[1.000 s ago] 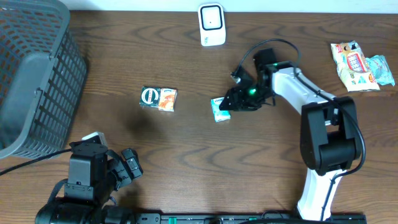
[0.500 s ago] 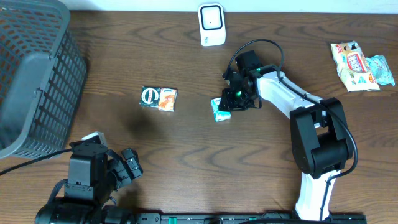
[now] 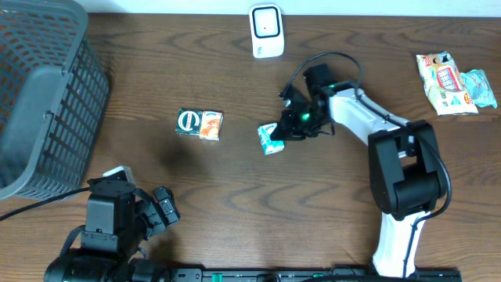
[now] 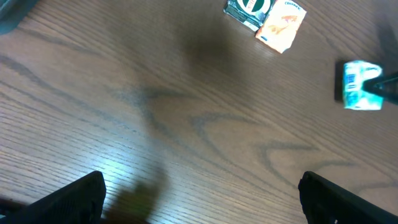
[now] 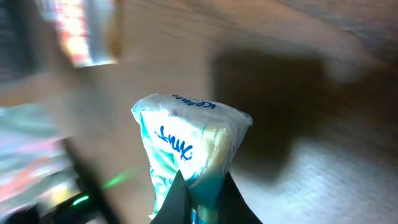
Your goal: Scan the item barcode
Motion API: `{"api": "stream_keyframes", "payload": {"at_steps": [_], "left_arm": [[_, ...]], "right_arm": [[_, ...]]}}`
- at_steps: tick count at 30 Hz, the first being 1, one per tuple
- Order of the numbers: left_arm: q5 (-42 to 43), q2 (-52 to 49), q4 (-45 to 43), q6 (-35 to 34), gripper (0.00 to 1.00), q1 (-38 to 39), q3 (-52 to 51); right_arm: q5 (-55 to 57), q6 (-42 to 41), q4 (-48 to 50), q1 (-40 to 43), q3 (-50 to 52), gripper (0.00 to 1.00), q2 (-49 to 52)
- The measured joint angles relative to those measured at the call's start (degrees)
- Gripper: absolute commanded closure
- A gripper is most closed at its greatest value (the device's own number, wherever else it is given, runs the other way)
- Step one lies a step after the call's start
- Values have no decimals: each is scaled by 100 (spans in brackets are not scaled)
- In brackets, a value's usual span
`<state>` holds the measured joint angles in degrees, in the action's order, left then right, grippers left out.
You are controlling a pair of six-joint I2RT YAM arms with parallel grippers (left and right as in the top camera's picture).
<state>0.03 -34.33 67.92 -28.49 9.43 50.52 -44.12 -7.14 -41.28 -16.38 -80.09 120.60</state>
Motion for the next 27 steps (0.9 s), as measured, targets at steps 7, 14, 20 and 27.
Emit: {"api": "stream_keyframes", "payload": {"at_steps": [7,14,20,27], "left_arm": [[0,0,0,0,2,0,0],[0,0,0,0,2,0,0],[0,0,0,0,2,0,0],[0,0,2,0,2,0,0]], "right_arm": [[-1965,774,-221,984,2,99,0],[-2524,1117,-468,1327,2,99,0],[-2649,1117,-625,1364,2,99,0],[-3526,1895,-713,1314,2,99,0]]}}
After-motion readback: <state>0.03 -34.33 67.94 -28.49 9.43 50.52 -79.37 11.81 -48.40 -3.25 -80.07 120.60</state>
